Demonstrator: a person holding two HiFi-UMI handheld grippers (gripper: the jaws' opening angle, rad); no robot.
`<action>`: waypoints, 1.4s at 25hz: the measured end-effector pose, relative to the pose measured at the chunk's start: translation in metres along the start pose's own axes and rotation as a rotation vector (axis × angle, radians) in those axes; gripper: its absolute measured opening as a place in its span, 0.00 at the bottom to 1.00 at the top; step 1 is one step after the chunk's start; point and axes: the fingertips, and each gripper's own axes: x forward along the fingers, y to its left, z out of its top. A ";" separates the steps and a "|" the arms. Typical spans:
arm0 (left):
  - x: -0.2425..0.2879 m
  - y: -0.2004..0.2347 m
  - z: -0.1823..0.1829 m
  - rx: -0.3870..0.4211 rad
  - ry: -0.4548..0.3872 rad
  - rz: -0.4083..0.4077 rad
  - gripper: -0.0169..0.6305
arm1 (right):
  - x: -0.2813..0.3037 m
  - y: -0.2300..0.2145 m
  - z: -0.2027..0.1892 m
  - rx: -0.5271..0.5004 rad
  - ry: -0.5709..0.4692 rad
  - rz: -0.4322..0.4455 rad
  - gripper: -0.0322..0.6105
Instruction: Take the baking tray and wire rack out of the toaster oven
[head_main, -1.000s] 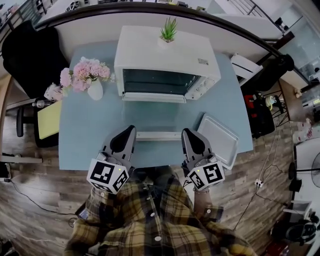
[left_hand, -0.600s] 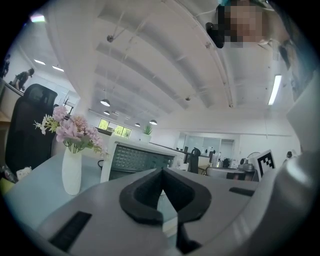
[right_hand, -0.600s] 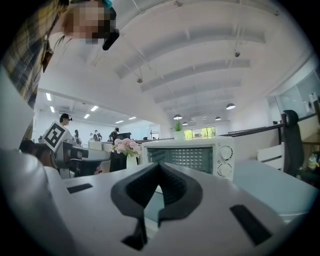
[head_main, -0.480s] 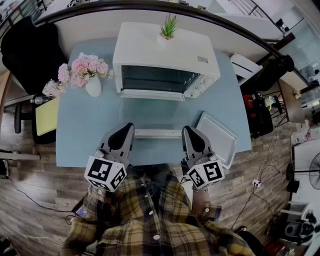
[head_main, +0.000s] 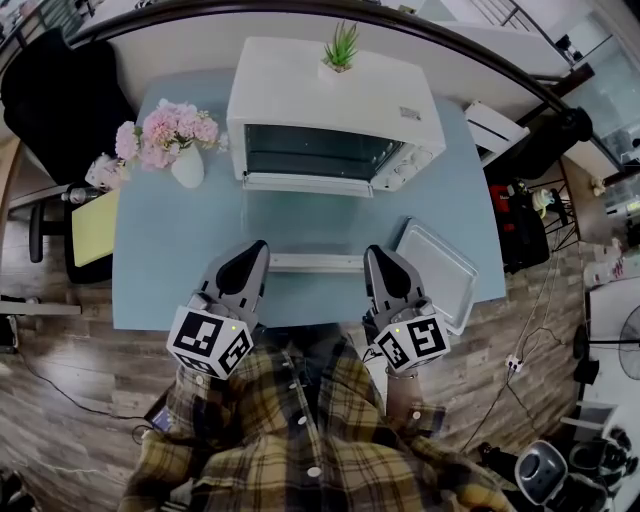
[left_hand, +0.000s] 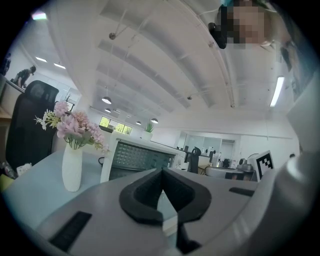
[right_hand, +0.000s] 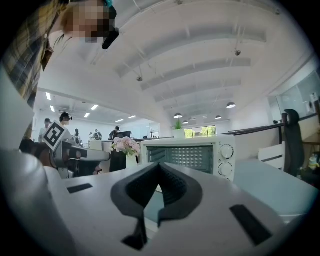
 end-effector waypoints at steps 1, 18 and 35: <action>0.000 0.001 0.000 -0.003 0.000 0.002 0.01 | 0.001 0.000 0.000 0.001 0.001 0.002 0.05; -0.004 0.015 -0.002 -0.009 0.011 0.012 0.01 | 0.006 -0.001 -0.006 0.054 0.002 -0.032 0.05; -0.008 0.013 -0.004 -0.011 0.016 0.020 0.01 | -0.002 -0.004 -0.011 0.083 0.011 -0.040 0.05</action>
